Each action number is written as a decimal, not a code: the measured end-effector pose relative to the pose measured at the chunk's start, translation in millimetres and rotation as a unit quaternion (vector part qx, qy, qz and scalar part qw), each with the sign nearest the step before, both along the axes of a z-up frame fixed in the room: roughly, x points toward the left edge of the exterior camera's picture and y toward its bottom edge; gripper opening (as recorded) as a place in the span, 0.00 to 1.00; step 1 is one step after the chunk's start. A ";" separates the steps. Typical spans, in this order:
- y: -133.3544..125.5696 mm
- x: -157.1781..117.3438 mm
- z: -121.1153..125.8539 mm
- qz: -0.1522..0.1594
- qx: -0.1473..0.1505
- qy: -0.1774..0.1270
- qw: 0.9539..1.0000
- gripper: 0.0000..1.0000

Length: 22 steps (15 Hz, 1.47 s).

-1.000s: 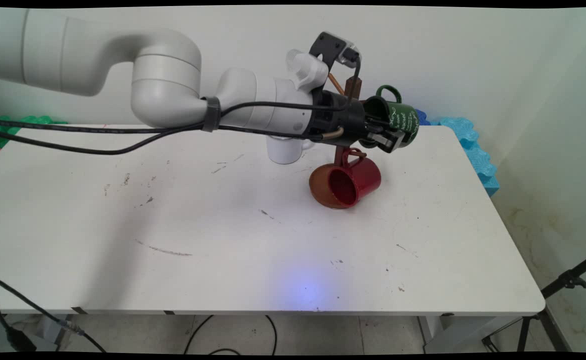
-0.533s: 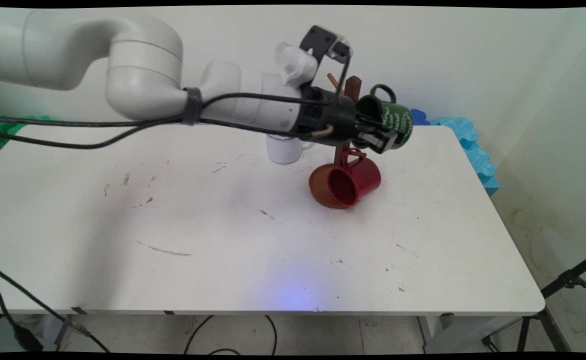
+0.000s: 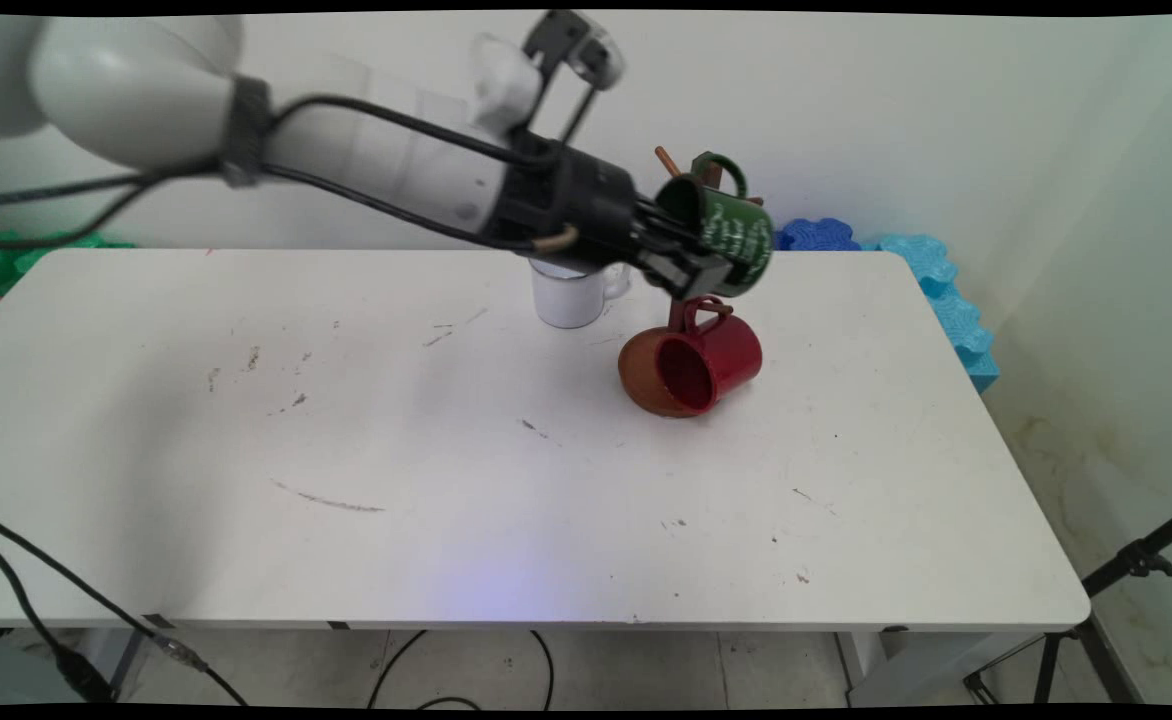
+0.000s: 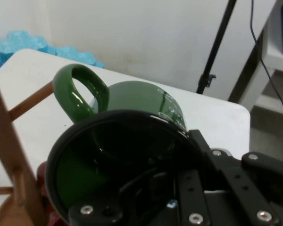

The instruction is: Place the picked object on the table

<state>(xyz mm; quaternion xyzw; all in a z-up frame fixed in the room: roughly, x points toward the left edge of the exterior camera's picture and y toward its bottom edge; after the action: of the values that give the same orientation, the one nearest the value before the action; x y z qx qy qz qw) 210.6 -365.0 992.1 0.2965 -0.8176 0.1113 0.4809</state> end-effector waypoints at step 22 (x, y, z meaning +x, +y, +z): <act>-0.3 160.6 -18.4 -0.148 0.034 -0.324 0.934 0.00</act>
<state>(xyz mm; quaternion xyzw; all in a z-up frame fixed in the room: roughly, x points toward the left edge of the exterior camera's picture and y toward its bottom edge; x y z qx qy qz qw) 371.2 -365.3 973.6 0.1361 -0.9669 0.1016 0.1905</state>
